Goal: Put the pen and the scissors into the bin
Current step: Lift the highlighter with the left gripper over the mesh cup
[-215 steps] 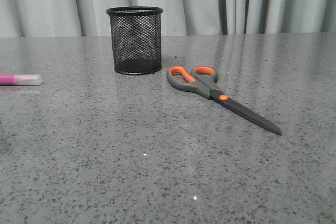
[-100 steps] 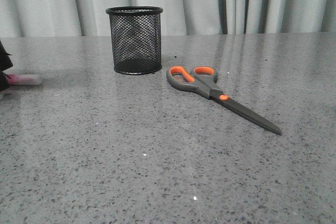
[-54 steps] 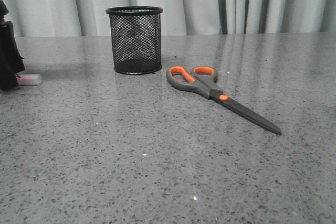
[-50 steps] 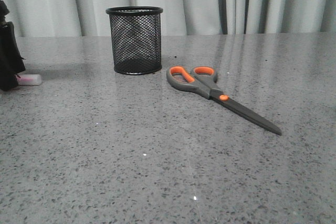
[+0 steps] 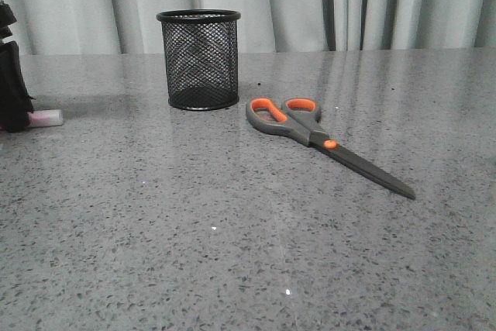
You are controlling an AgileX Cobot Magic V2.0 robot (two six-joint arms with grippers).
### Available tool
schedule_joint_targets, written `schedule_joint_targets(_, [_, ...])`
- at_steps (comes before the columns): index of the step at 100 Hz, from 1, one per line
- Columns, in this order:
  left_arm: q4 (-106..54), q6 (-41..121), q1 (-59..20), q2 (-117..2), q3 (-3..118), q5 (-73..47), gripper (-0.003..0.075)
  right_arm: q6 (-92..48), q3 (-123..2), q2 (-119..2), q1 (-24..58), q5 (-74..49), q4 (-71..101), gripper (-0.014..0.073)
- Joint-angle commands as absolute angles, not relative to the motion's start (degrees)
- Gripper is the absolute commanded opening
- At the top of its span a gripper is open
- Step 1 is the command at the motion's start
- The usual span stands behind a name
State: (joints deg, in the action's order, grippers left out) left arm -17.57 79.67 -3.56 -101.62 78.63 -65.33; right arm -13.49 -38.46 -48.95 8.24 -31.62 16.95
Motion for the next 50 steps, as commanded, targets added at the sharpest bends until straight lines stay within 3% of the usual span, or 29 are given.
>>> schedule_joint_targets(1, [-18.64, 78.40, -3.39, -99.17, 81.22, -65.07, -0.0011, -13.98, -40.48, -48.85, 8.33, -28.36, 16.97, 0.0452])
schedule_joint_targets(24, [-37.27, 77.85, -2.28, -93.06, 87.83, -65.47, -0.0019, -13.98, -40.48, -48.85, 8.33, -28.54, 16.97, 0.0452])
schedule_joint_targets(50, [-75.45, 84.68, -3.81, -92.38, 88.92, -58.63, -0.0019, -13.98, -40.48, -48.85, 8.33, -28.54, 16.97, 0.0452])
